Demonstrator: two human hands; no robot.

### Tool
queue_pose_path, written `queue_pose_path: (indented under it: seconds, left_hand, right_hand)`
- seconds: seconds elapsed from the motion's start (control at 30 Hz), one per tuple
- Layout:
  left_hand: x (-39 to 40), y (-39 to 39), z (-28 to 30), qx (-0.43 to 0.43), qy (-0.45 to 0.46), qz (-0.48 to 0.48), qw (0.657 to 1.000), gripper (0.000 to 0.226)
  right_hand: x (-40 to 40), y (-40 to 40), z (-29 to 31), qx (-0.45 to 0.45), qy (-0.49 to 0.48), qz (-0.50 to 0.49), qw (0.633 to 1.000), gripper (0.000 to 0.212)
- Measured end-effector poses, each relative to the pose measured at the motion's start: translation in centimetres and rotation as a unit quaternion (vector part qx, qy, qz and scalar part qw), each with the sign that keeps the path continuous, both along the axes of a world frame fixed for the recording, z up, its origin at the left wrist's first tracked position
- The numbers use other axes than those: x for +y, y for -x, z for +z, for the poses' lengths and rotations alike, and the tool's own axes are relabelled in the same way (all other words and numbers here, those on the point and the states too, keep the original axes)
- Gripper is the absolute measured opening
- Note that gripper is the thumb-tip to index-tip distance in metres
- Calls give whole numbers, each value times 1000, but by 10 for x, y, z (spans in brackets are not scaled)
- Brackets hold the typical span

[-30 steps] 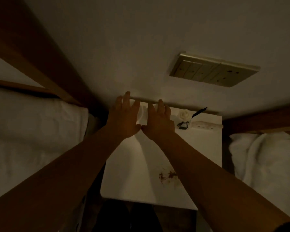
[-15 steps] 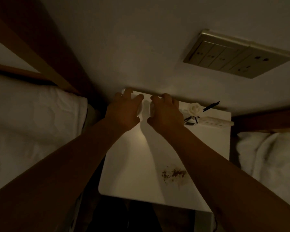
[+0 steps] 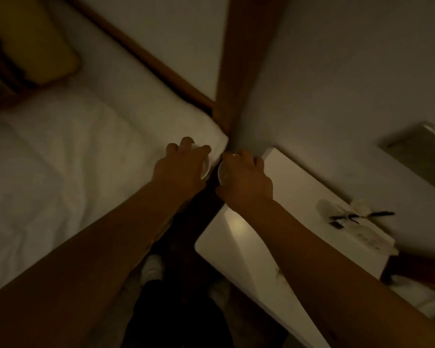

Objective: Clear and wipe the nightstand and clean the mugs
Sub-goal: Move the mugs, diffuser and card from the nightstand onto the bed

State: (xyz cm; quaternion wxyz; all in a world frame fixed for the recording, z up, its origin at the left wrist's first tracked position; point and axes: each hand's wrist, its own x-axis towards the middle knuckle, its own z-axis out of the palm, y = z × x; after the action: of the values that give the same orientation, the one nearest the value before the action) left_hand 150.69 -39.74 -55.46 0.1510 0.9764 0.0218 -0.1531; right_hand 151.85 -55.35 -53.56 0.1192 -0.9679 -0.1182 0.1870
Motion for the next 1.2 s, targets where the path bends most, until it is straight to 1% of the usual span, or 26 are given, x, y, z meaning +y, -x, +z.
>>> queue_pose_path:
  seconds: [0.1,0.2,0.27,0.4,0.57,0.7,0.83,0.97,1.1,1.2]
  left_hand:
    - [64,41,16,-10,5,76,997,72]
    - [127,91,30,-18,-8,156,988,74]
    - [157,121,36,-16,-8,190,982,76]
    - [237,212,42,-16,-24,277,960,76]
    - [310,322,38,-18,-13,349,937,75]
    - [361,413,27,-4,-17,402,915,74]
    - [404,486,12,11,-18,449,893,77]
    - [431,536,-7,35,-21,470,882,76]
    - [437,563,-33,58,-1,478,876,75]
    - [437,572,-50,44,16,483,874,75]
  right_hand:
    - [62,18,5,-9,-5,81,997,70]
    - [129,45,7,-15,-20,154,988,71]
    - [165,62,6,-13,-27,185,982,72]
    - [262,129,9,-24,-42,281,959,67]
    - [360,219,0,-36,-46,351,934,69]
    - [426,294,-17,-31,-50,405,913,71]
    - [472,351,-35,-26,-56,437,898,74]
    - [504,395,-54,-22,-56,463,884,69]
    - [518,417,-76,-2,-28,462,887,74]
    - [520,418,-90,2,-12,455,890,77]
